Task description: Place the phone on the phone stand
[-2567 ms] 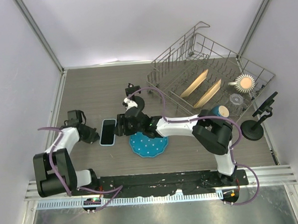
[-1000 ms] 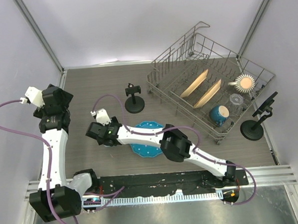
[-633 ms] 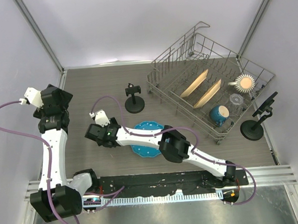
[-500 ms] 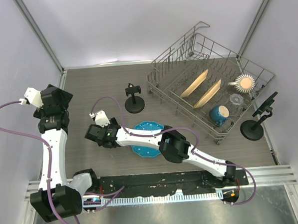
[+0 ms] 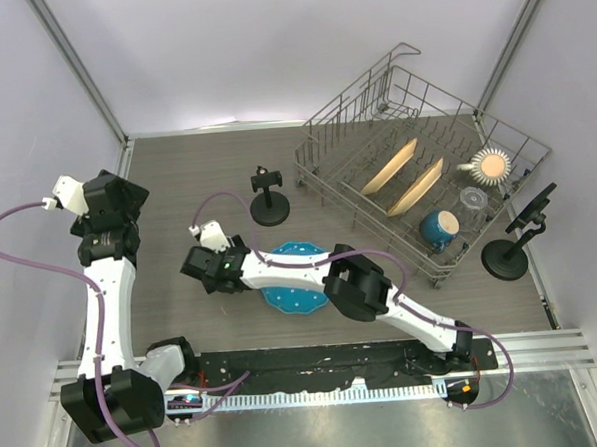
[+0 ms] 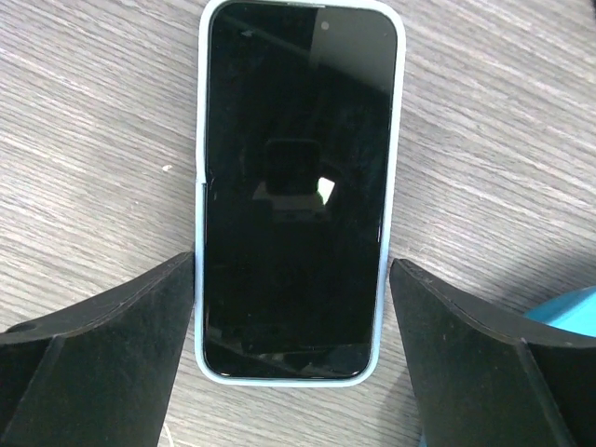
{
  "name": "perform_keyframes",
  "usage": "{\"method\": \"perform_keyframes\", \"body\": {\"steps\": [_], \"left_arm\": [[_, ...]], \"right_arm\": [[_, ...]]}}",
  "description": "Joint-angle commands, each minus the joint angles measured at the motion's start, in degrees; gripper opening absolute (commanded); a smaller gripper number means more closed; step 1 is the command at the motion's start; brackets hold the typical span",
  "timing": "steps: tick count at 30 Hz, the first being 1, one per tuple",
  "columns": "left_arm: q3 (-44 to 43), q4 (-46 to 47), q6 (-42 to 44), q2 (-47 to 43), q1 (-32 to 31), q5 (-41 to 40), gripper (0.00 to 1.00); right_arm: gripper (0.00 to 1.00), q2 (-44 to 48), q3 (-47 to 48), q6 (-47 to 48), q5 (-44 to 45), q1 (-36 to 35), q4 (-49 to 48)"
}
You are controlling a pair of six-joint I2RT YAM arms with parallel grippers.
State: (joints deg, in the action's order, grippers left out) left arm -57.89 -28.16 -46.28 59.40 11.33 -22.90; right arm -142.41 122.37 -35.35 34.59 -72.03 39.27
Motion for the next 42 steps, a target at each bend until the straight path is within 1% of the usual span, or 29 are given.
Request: {"method": "perform_keyframes", "body": {"steps": [1,3,4,5,6,7,8,10,13,16,19,20,22,28,30,31,33,34,36,37,38,40,41,42], "left_arm": [[0.3,0.7,-0.9,0.1,0.3,1.0,1.0],[0.3,0.7,-1.2,0.3,0.4,1.4,0.99],[0.3,0.7,-1.4,0.4,0.4,1.6,0.98],[0.3,0.6,-1.5,0.5,0.4,1.5,0.98],[0.3,0.4,-1.7,0.5,0.3,1.5,0.97],[0.3,0.4,-1.9,0.5,0.4,1.6,0.96],[0.3,0.4,-2.0,0.6,0.4,1.6,0.95],[0.2,0.1,-2.2,0.7,0.4,1.6,0.94],[0.3,0.1,-2.5,0.9,0.4,2.1,0.94],[0.5,0.3,-2.7,1.1,0.4,2.5,0.93],[0.8,0.6,-2.8,1.2,0.4,3.1,0.93],[0.8,0.6,-2.9,1.1,0.4,3.2,0.93],[0.8,0.5,-2.9,1.1,0.4,3.1,0.92],[0.8,0.4,-3.0,0.9,0.3,3.2,0.92],[1.0,0.6,-3.0,0.8,0.4,3.2,0.92],[1.0,0.7,-3.0,0.8,0.4,3.2,0.92],[1.0,0.6,-3.0,0.7,0.4,2.9,0.92],[1.0,0.6,-2.9,0.6,0.4,2.9,0.92],[1.0,0.5,-2.8,0.7,0.4,2.8,0.91],[1.0,0.5,-2.8,0.5,0.4,2.7,0.92],[0.9,0.5,-2.8,0.7,0.4,2.8,0.91],[0.9,0.5,-2.8,0.7,0.4,2.8,0.91],[1.0,0.4,-2.8,0.7,0.4,2.8,0.91],[1.0,0.4,-2.8,0.8,0.4,2.7,0.91]], "right_arm": [[0.89,3.4,-3.6,1.1,-12.7,3.6,1.8],[0.87,3.3,-4.0,1.1,-17.0,4.7,2.7],[0.86,2.8,-4.0,1.4,-21.0,5.6,4.0],[0.83,2.3,-3.0,2.0,-22.4,5.8,5.1],[0.81,1.4,-1.8,3.3,-22.6,6.0,7.0],[0.81,-0.3,-0.4,3.9,-22.2,6.1,11.6],[0.81,-1.1,1.7,4.8,-21.1,6.0,13.4],[0.81,-2.5,2.3,6.8,-20.4,6.0,16.6],[0.81,-4.1,3.3,9.5,-20.3,5.9,19.7],[0.82,-5.7,5.2,12.7,-23.9,6.0,21.8],[0.85,-8.0,9.5,14.5,-24.4,6.0,25.5],[0.86,-8.7,11.6,15.1,-24.0,6.0,26.3],[0.88,-10.2,13.0,15.4,-22.9,6.1,27.7],[0.89,-12.4,13.4,16.3,-22.9,6.2,27.1],[0.83,-13.1,14.2,16.5,-22.6,6.3,27.2],[0.72,-13.6,14.5,16.4,-21.6,6.4,27.1],[0.54,-13.4,15.0,16.5,-20.1,6.3,26.2],[0.36,-13.2,15.6,16.5,-18.8,6.3,26.2],[0.24,-12.6,16.5,17.5,-15.4,6.3,26.1],[0.11,-12.3,17.1,17.9,-14.1,6.3,26.1],[0.01,-11.3,18.1,18.1,-12.9,6.2,26.0],[0.01,-9.7,17.4,19.2,-12.3,6.3,23.8],[0.01,-7.2,16.5,19.6,-12.2,6.3,22.4],[0.01,-5.9,15.4,20.0,-11.9,6.1,19.1]]}}
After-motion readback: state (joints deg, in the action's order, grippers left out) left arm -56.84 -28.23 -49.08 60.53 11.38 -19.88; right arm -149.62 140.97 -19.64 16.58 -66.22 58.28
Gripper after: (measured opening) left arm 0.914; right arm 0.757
